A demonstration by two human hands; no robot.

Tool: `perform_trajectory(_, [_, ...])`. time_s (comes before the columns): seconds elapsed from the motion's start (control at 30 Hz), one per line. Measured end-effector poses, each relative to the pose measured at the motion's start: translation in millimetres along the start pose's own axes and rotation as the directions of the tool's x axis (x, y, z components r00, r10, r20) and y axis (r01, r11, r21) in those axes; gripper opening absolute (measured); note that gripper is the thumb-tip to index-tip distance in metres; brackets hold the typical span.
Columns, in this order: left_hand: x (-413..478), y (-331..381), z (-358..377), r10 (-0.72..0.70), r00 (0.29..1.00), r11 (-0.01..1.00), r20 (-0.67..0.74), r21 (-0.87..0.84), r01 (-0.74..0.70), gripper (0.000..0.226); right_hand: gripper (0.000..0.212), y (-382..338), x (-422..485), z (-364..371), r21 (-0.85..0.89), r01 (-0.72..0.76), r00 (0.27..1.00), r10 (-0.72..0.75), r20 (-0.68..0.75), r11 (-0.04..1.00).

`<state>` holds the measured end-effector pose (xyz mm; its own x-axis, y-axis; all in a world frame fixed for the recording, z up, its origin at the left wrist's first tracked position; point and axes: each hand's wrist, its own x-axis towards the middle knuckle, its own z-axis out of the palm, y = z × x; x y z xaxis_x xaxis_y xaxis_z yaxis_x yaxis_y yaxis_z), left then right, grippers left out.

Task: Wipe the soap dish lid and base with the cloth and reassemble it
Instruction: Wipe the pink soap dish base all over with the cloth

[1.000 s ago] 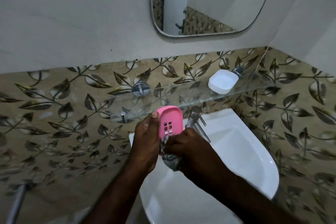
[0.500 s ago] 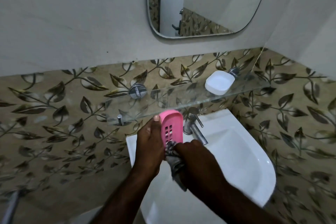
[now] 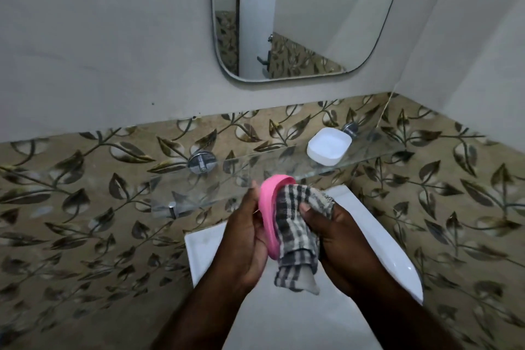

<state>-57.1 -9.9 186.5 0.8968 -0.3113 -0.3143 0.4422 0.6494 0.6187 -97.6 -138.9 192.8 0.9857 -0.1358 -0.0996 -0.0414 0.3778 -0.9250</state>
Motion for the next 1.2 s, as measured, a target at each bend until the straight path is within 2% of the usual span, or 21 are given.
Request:
perform_trajectory(0.1, [0,-14,21,0.013,0.99,0.995,0.143,0.095,-0.027,0.045,0.026,-11,4,-11,-0.099,0.062,0.997,-0.067,-0.047,0.993])
perform_trajectory(0.2, [12,-22,33,0.011,0.98,0.999,0.199,0.05,-0.021,0.052,0.026,-25,8,-20,-0.083,0.067,0.996,-0.072,-0.059,0.994])
perform_trajectory(0.33, [33,-27,44,-0.013,0.947,0.994,0.322,-0.102,0.048,0.094,0.027,-44,21,-35,0.031,0.032,0.999,-0.031,-0.01,0.999])
perform_trajectory(0.37, [37,-28,48,-0.024,0.947,0.991,0.321,-0.117,0.065,0.094,0.027,-46,25,-40,0.039,0.022,1.0,-0.022,-0.008,0.999])
perform_trajectory(0.47, [47,-28,55,-0.013,0.979,1.0,0.202,-0.007,0.014,0.073,0.026,-49,39,-46,0.025,-0.024,0.999,0.023,0.031,0.999])
perform_trajectory(0.57, [59,-21,45,0.136,0.985,0.981,0.11,0.127,-0.149,0.069,0.021,-57,56,-47,-0.061,0.013,0.999,-0.01,0.05,0.998])
perform_trajectory(0.67, [70,5,26,0.305,0.952,0.947,0.025,0.093,-0.306,0.064,0.019,-68,79,-44,-0.162,0.11,0.994,-0.105,0.041,0.981])
perform_trajectory(0.8, [72,28,21,0.358,0.933,0.932,-0.041,0.073,-0.354,0.062,0.015,-81,119,-25,-0.323,0.171,0.984,-0.149,0.094,0.931])
perform_trajectory(0.83, [73,29,21,0.357,0.933,0.933,-0.047,0.073,-0.353,0.061,0.013,-83,132,-19,-0.423,0.221,0.975,-0.19,0.116,0.879])
perform_trajectory(0.93, [76,26,21,0.36,0.931,0.931,-0.054,0.081,-0.355,0.059,0.031,-86,165,-17,-0.759,0.312,0.928,-0.356,0.114,0.572])
perform_trajectory(0.97, [77,24,21,0.363,0.93,0.931,-0.053,0.073,-0.358,0.059,0.035,-88,168,-23,-0.797,0.317,0.907,-0.411,0.096,0.514])
perform_trajectory(1.03, [79,22,19,0.365,0.929,0.93,-0.063,0.059,-0.362,0.062,0.034,-90,165,-39,-0.815,0.346,0.874,-0.476,0.1,0.465])
perform_trajectory(1.07, [79,21,18,0.363,0.929,0.931,-0.072,0.054,-0.36,0.063,0.035,-88,162,-51,-0.836,0.344,0.876,-0.466,0.122,0.427])
perform_trajectory(1.13, [80,21,16,0.359,0.93,0.933,-0.073,0.058,-0.356,0.064,0.047,-82,158,-78,-0.918,0.315,0.895,-0.397,0.204,0.24])
perform_trajectory(1.2, [82,21,16,0.354,0.933,0.935,-0.068,0.05,-0.351,0.064,0.064,-73,153,-100,-0.953,0.294,0.929,-0.255,0.269,0.066])
